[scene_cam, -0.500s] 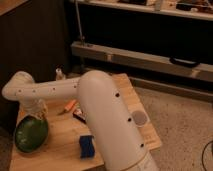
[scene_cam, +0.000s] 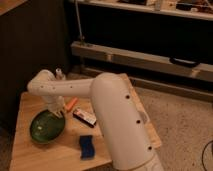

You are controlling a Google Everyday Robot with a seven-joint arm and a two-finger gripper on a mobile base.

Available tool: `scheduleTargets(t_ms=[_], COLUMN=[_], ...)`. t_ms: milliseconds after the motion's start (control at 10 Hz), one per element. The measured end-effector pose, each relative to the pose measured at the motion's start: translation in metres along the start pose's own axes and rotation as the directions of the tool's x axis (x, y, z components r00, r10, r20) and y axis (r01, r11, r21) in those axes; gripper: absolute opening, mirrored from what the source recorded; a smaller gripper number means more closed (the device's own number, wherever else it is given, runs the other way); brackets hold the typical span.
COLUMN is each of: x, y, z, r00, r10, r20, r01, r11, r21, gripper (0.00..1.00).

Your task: Drag the ceramic bowl in a circle

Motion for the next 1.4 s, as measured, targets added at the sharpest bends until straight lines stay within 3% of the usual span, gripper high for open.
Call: scheduleTargets(t_ms=[300, 600, 800, 1000, 1200, 1400], x=[-0.055, -0.094, -0.108, -0.113, -0.112, -0.101], y=[0.034, 0.029, -0.006, -0.059, -0.112, -0.160], z=[0.007, 0.004, -0.003, -0.013, -0.024, -0.036], r00=[0.997, 0.998, 0.999, 0.993, 0.975, 0.948], r10=[0.078, 0.065, -0.005, -0.095, -0.195, -0.285], r20=[0.007, -0.013, -0.041, -0.076, -0.110, -0.141], r01=[-0.078, -0.065, 0.004, 0.095, 0.195, 0.287], r11=[0.997, 0.998, 1.000, 0.996, 0.981, 0.958], r21=[-0.007, -0.010, -0.009, -0.004, -0.005, -0.010], gripper=[0.00, 0.00, 0.00, 0.00, 0.00, 0.00])
